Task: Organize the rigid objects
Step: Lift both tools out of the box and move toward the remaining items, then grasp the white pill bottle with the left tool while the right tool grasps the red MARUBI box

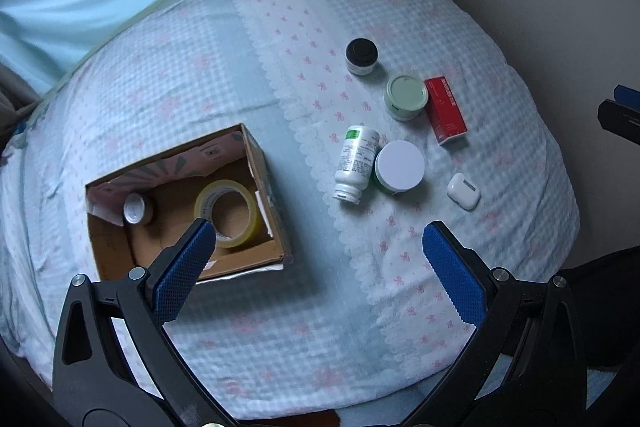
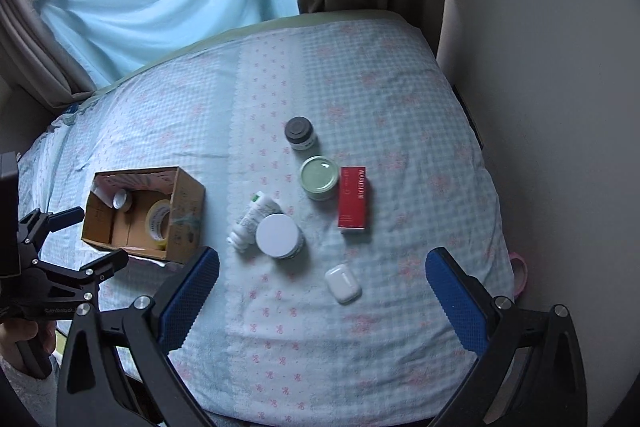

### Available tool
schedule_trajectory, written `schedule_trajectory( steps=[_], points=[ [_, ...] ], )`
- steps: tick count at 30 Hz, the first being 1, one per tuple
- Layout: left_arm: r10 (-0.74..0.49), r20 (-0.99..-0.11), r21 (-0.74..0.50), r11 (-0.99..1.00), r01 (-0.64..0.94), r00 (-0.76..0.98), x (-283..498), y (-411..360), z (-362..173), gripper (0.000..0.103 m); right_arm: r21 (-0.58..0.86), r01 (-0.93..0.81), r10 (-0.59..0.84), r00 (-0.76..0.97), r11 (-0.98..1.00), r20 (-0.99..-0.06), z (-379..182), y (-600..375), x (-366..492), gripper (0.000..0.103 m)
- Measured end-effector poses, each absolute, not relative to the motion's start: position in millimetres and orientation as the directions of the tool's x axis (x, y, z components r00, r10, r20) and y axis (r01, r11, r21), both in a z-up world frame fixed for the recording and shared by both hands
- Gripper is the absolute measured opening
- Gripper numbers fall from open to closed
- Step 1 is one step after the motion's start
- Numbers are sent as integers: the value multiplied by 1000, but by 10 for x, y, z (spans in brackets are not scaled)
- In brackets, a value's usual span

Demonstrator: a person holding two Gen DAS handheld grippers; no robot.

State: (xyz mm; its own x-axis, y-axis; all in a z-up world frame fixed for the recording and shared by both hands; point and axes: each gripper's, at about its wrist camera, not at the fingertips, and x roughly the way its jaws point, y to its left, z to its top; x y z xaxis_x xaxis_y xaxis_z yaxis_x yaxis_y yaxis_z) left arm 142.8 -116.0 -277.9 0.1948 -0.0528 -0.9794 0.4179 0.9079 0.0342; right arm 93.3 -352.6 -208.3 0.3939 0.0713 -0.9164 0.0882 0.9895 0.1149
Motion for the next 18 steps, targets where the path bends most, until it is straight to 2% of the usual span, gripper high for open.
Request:
schedule_trajectory(
  steps=[8,18],
  points=[
    [-18,-999,9,872,490,50,1825,-1394,-3453,103,113,111,74,310,987,-948,-2570,-3697,1326,103],
    [77,-992,-3,790,613,-104,2102,-1648,-4484,103,97,104,78,174,990,-982,-3517,-3824,1863,100]
  ],
)
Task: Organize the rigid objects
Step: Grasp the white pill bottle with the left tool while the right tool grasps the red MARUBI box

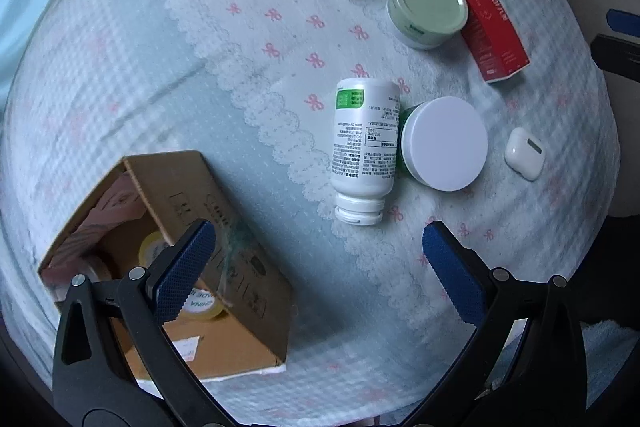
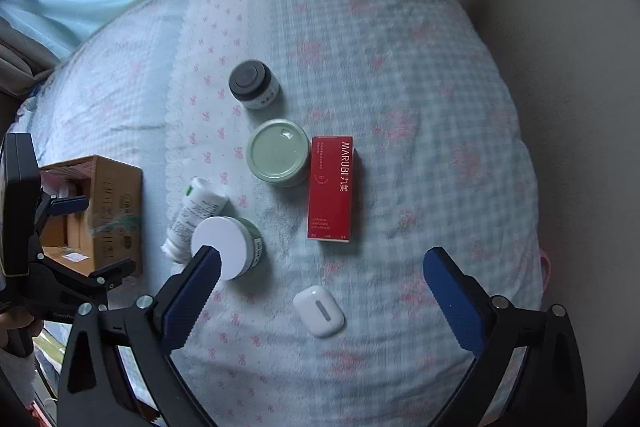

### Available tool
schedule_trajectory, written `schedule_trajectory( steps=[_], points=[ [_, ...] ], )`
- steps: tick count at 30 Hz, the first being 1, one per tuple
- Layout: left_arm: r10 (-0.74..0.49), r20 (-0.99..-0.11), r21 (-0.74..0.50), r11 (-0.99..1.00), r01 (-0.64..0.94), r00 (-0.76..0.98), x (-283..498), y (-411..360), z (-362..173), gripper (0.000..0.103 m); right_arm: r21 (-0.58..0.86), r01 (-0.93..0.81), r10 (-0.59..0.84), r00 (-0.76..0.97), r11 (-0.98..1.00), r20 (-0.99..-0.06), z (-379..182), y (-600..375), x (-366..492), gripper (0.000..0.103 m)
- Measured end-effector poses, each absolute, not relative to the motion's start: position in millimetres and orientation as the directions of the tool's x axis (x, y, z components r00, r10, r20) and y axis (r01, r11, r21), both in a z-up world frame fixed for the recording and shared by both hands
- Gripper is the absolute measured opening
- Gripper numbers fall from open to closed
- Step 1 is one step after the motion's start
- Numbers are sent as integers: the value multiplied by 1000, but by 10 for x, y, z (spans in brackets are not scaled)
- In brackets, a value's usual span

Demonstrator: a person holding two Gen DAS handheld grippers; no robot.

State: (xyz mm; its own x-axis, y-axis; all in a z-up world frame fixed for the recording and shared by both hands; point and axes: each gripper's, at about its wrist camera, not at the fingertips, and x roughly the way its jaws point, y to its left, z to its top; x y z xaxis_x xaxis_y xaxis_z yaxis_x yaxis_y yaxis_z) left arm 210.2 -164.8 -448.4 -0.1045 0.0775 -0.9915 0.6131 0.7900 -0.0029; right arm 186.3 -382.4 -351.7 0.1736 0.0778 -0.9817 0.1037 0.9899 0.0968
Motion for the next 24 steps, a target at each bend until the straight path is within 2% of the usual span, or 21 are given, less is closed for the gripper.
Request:
schedule_trajectory(
  steps=[4,8,11,15,20,24],
  points=[
    [99,-984,-19,770,638,-149,2099,-1708,-4804,103,88,108,75,117,990,-990,-3914,-3873,2056,97],
    [109,-978,-30,764,645,-176,2095,-1757,-5044,103,84,129,77,60,988,-995,-4281,-3857,2203,87],
    [117,-976,-34,749,662,-182,2101,-1821,-5175,102,75,141,72,24,987,-997,-4508,-3846,2276,85],
    [109,-975,-47,754,655,-196,2173,-1874,-5303,97,63,141,65,-6,988,-998,-4713,-3811,2339,76],
    [107,-971,-64,745,664,-214,2252,-1949,-5418,93,53,137,56,-20,989,-998,-4859,-3745,2399,72],
    [92,-973,-79,730,679,-212,2321,-2073,-5437,82,50,151,55,-34,987,-998,-4975,-3701,2451,63]
  ],
)
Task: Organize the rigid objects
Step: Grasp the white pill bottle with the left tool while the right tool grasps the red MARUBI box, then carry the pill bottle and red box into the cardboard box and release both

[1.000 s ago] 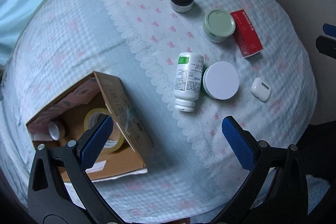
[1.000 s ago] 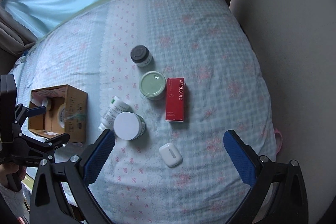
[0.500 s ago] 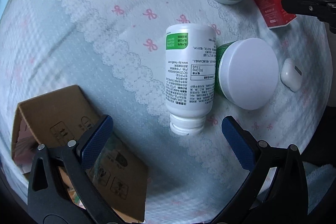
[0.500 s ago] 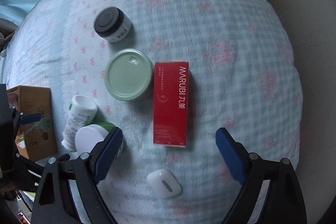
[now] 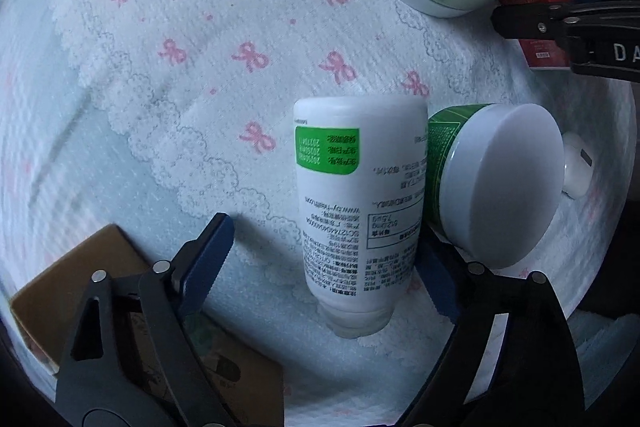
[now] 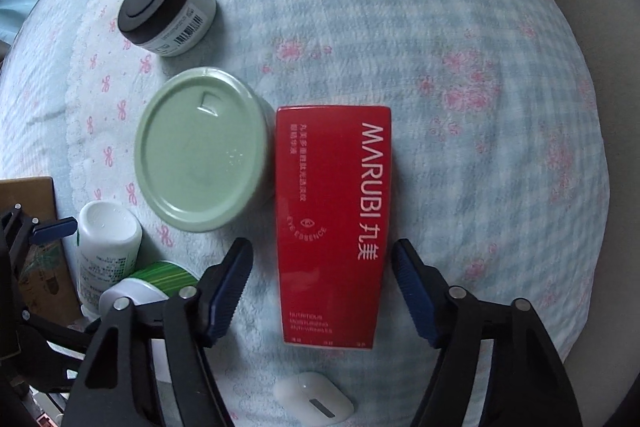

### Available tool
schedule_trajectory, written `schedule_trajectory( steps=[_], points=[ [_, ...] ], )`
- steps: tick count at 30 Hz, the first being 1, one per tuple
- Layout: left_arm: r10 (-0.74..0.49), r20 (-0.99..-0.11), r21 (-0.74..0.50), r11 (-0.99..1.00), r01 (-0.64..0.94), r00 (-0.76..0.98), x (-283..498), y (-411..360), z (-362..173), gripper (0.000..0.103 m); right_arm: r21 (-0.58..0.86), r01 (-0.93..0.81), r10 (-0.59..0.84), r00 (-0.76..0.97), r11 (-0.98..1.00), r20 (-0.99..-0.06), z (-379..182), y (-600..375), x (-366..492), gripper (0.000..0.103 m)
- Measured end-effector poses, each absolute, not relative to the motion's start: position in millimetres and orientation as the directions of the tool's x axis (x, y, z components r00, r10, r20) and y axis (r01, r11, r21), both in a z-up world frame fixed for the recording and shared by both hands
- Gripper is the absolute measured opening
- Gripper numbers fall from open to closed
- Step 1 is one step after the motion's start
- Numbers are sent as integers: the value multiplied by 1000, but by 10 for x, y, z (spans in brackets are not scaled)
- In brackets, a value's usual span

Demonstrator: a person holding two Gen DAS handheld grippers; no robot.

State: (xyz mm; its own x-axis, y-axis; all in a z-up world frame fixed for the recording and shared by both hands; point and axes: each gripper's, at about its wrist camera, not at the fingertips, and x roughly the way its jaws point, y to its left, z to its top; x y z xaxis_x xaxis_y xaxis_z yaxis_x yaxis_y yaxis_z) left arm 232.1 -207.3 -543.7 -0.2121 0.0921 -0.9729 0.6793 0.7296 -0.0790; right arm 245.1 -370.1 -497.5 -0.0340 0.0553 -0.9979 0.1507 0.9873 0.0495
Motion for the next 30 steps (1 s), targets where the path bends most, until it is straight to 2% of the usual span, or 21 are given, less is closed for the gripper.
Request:
schedule_trajectory(
  steps=[5,7,8,11,23,30],
  points=[
    [70,-971,-103,736,669,-227,2431,-2220,-5440,69,43,169,52,-48,985,-997,-5071,-3652,2550,55],
    [52,-969,-123,747,653,-242,2490,-2261,-5420,59,26,168,36,-56,985,-998,-5082,-3599,2609,50],
    [39,-967,-135,755,641,-250,2551,-2258,-5382,47,17,169,28,-64,986,-998,-5090,-3566,2646,47],
    [38,-968,-130,771,623,-248,2671,-2345,-5346,47,-4,174,9,-70,985,-997,-5102,-3530,2710,40],
    [-1,-981,-115,813,571,-196,2818,-2160,-5059,47,43,201,54,-53,979,-997,-5020,-3714,2585,39],
    [-41,-989,-109,844,526,-139,2962,-2029,-4629,46,74,224,79,-10,972,-997,-4757,-3922,2393,37]
  ],
)
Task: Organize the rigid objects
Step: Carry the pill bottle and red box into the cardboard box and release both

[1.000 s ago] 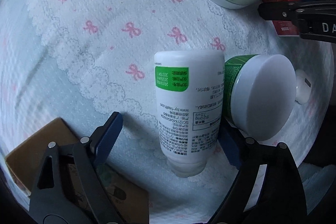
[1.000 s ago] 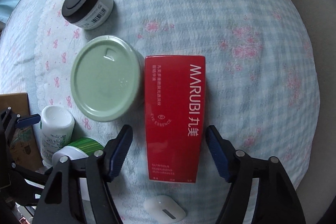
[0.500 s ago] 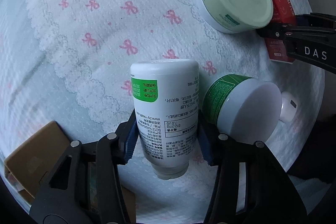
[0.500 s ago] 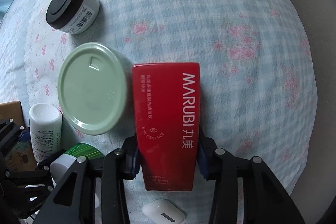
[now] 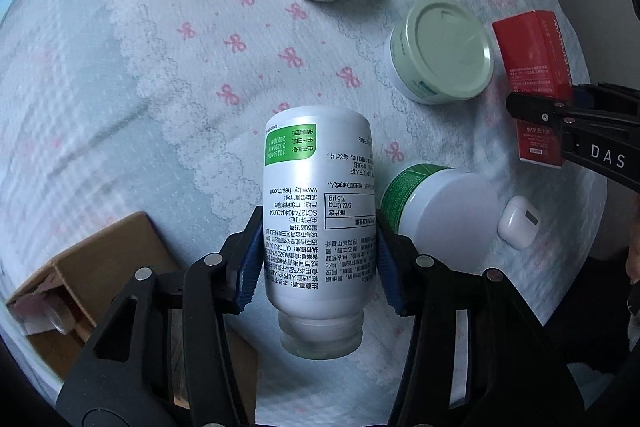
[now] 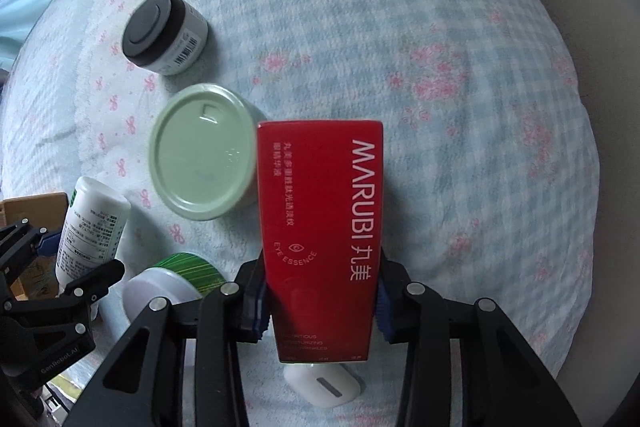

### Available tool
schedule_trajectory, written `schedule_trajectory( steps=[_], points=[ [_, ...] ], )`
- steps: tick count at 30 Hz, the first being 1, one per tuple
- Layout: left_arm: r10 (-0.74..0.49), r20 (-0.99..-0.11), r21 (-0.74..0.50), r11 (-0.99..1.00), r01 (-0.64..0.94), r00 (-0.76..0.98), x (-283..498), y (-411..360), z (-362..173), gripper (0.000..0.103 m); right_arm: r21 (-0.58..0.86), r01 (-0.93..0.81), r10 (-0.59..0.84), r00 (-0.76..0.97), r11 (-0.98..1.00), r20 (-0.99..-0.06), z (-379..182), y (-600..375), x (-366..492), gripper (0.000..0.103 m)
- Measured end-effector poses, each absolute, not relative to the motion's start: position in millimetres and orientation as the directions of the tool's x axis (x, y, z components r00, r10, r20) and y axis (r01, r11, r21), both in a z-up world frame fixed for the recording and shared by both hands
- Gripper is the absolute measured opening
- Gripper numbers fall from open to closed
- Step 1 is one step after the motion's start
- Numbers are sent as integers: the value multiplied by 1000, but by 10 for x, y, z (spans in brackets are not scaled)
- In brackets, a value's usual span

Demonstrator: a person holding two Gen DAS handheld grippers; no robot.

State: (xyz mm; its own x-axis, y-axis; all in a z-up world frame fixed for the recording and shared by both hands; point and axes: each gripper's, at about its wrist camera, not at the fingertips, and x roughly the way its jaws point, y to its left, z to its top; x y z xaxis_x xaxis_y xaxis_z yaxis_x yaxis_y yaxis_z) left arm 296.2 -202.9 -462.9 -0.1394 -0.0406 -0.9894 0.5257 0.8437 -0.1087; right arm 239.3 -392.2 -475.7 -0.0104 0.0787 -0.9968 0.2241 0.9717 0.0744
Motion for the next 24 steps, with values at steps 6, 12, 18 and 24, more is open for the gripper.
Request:
schedule_trajectory(
  steps=[6,12,18,24],
  points=[
    [-104,-993,-122,878,462,-63,2972,-1939,-4047,46,90,209,77,66,974,-995,-4296,-3982,2324,37],
    [-182,-982,-145,906,397,56,2625,-1620,-3354,46,105,184,77,151,977,-985,-3627,-3832,2111,37],
    [-221,-958,-152,930,334,181,2277,-1401,-2825,46,114,137,77,251,984,-965,-2985,-3463,1904,37],
    [-216,-934,-134,950,282,283,2024,-847,-2211,46,126,45,105,319,991,-942,-2433,-3078,1764,37]
  ],
)
